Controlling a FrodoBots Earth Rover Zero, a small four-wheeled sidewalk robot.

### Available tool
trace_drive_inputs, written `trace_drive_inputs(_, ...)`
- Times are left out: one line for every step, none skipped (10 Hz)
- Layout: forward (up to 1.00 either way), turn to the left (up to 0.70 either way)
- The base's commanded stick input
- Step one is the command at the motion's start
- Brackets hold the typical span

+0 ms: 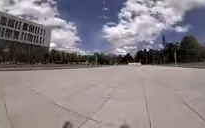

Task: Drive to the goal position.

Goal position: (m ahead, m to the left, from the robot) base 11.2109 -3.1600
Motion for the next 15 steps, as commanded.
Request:
trace_drive_inputs(0.70, 0.00)
trace_drive_inputs(0.70, 0.00)
trace_drive_inputs(0.70, 0.00)
trace_drive_inputs(0.70, 0.00)
trace_drive_inputs(0.70, 0.00)
trace_drive_inputs(0.70, 0.00)
trace_drive_inputs(0.70, 0.00)
trace_drive_inputs(0.70, 0.00)
trace_drive_inputs(0.70, -0.29)
trace_drive_inputs(0.70, -0.35)
trace_drive_inputs(0.70, -0.35)
trace_drive_inputs(0.70, -0.35)
trace_drive_inputs(0.70, -0.11)
trace_drive_inputs(0.70, 0.00)
trace_drive_inputs(0.70, 0.00)
